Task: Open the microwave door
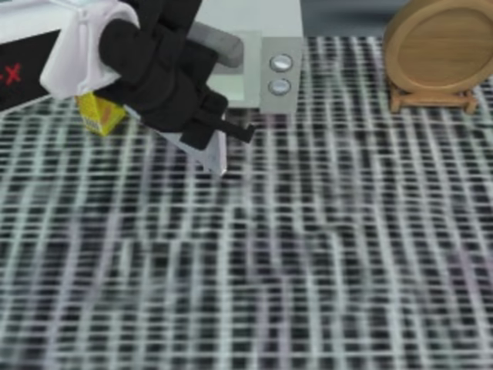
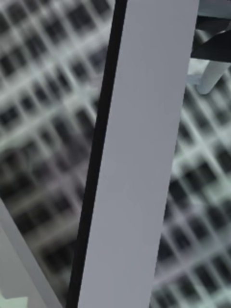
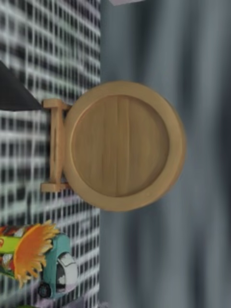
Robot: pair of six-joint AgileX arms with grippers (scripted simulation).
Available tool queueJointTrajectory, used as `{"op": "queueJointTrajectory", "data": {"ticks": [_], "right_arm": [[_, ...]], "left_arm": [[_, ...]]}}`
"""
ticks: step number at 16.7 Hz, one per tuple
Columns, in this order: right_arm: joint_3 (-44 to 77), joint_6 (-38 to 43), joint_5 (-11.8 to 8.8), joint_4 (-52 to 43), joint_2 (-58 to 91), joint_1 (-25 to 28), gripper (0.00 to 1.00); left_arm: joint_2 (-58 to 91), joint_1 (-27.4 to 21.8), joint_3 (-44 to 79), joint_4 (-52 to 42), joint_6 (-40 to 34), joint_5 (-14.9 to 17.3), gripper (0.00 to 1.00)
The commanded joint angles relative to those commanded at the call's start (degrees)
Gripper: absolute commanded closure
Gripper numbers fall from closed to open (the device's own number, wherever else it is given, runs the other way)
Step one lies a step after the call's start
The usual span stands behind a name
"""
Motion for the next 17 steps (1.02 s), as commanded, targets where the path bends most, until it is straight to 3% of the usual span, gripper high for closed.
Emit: {"op": "queueJointTrajectory", "data": {"ticks": [10,17], "right_arm": [[0.00,0.00,0.00,0.00,0.00,0.00,0.00],[0.00,0.00,0.00,0.00,0.00,0.00,0.00]], "left_arm": [[-3.69,3.44,-4.01,-0.10,9.05,4.73,1.00],[-3.72,3.47,-4.03,-0.09,9.09,4.75,1.00]]}}
